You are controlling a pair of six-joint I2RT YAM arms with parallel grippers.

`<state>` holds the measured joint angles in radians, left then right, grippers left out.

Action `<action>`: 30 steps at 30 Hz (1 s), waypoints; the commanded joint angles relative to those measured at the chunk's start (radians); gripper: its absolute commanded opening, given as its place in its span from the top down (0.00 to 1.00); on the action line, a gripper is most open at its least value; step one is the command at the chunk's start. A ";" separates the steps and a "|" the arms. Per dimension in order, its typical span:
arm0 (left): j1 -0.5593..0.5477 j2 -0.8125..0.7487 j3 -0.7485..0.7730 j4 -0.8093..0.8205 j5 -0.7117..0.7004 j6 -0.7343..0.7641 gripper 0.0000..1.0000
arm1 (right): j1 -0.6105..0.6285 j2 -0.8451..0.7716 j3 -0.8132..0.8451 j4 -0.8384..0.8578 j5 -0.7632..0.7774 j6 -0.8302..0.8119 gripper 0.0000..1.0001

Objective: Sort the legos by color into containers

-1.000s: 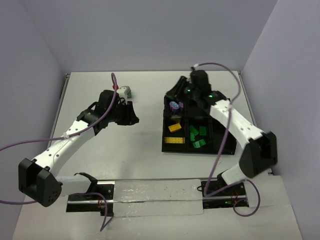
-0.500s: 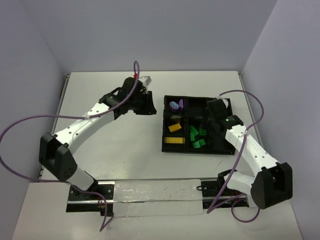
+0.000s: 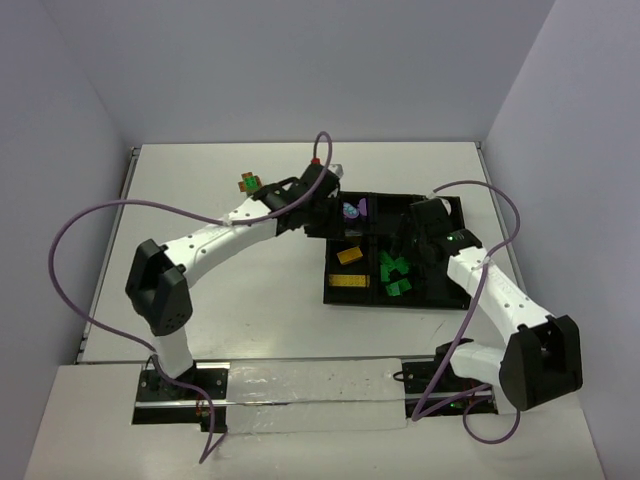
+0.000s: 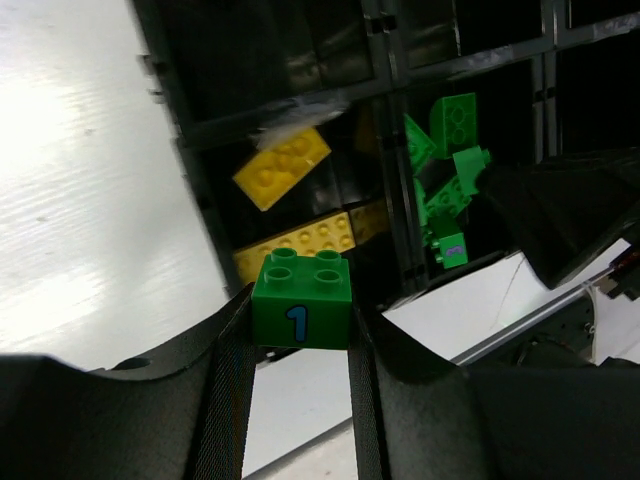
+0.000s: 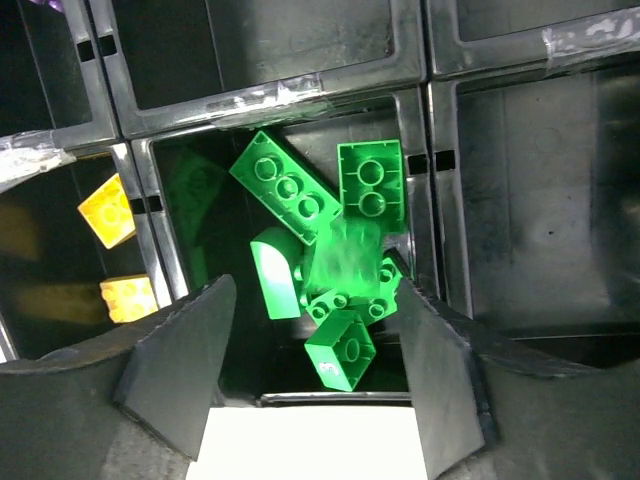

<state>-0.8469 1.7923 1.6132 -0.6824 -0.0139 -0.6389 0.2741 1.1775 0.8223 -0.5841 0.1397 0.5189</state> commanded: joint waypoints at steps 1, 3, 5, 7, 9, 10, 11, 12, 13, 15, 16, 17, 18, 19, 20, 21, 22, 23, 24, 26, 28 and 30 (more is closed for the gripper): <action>-0.056 0.076 0.119 -0.057 -0.065 -0.067 1.00 | -0.006 -0.076 0.033 0.006 0.076 0.017 0.19; -0.089 0.120 0.149 -0.048 -0.077 -0.063 1.00 | -0.008 -0.127 0.060 -0.013 0.118 0.017 0.14; -0.116 0.157 0.202 -0.050 -0.076 -0.059 1.00 | -0.015 -0.164 0.102 -0.040 0.158 0.015 0.14; -0.139 0.202 0.256 -0.058 -0.071 -0.053 1.00 | -0.019 -0.204 0.130 -0.062 0.214 0.021 0.13; -0.161 0.280 0.327 -0.073 -0.074 -0.042 1.00 | -0.027 -0.259 0.154 -0.071 0.259 0.025 0.13; -0.169 0.292 0.355 -0.075 -0.075 -0.035 1.00 | -0.031 -0.268 0.163 -0.076 0.265 0.027 0.13; -0.175 0.322 0.399 -0.085 -0.072 -0.024 1.00 | -0.035 -0.297 0.175 -0.079 0.280 0.027 0.13; -0.181 0.349 0.433 -0.095 -0.068 -0.016 1.00 | -0.038 -0.321 0.185 -0.082 0.294 0.027 0.13; -0.186 0.381 0.471 -0.103 -0.061 -0.007 1.00 | -0.042 -0.343 0.196 -0.090 0.314 0.029 0.12; -0.192 0.440 0.534 -0.121 -0.051 0.003 1.00 | -0.046 -0.374 0.207 -0.100 0.336 0.033 0.12; -0.195 0.469 0.573 -0.134 -0.050 0.006 1.00 | -0.047 -0.393 0.212 -0.103 0.344 0.033 0.12; -0.198 0.489 0.605 -0.142 -0.048 0.009 1.00 | -0.047 -0.408 0.215 -0.105 0.349 0.033 0.12; -0.200 0.507 0.624 -0.142 -0.046 0.011 1.00 | -0.048 -0.416 0.217 -0.105 0.350 0.034 0.12; -0.203 0.522 0.637 -0.141 -0.042 0.012 1.00 | -0.049 -0.427 0.218 -0.105 0.353 0.035 0.12; -0.204 0.533 0.640 -0.135 -0.037 0.012 1.00 | -0.049 -0.439 0.220 -0.106 0.358 0.035 0.12; -0.205 0.544 0.643 -0.130 -0.033 0.011 1.00 | -0.049 -0.447 0.220 -0.105 0.363 0.035 0.12; -0.205 0.547 0.648 -0.128 -0.027 0.010 0.99 | -0.049 -0.457 0.219 -0.105 0.368 0.032 0.12; -0.205 0.551 0.651 -0.127 -0.026 0.011 0.94 | -0.049 -0.461 0.218 -0.105 0.371 0.030 0.12; -0.205 0.555 0.653 -0.126 -0.025 0.011 0.90 | -0.049 -0.465 0.217 -0.106 0.374 0.028 0.12; -0.207 0.554 0.655 -0.119 -0.021 0.014 0.75 | -0.049 -0.470 0.211 -0.106 0.373 0.022 0.12; -0.210 0.548 0.662 -0.126 -0.029 0.022 0.60 | -0.049 -0.464 0.205 -0.106 0.367 0.024 0.12; -0.212 0.545 0.669 -0.131 -0.043 0.029 0.49 | -0.049 -0.461 0.203 -0.103 0.357 0.027 0.12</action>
<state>-1.0481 2.3550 2.2127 -0.8143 -0.0525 -0.6371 0.2306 0.7182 1.0100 -0.6773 0.4717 0.5415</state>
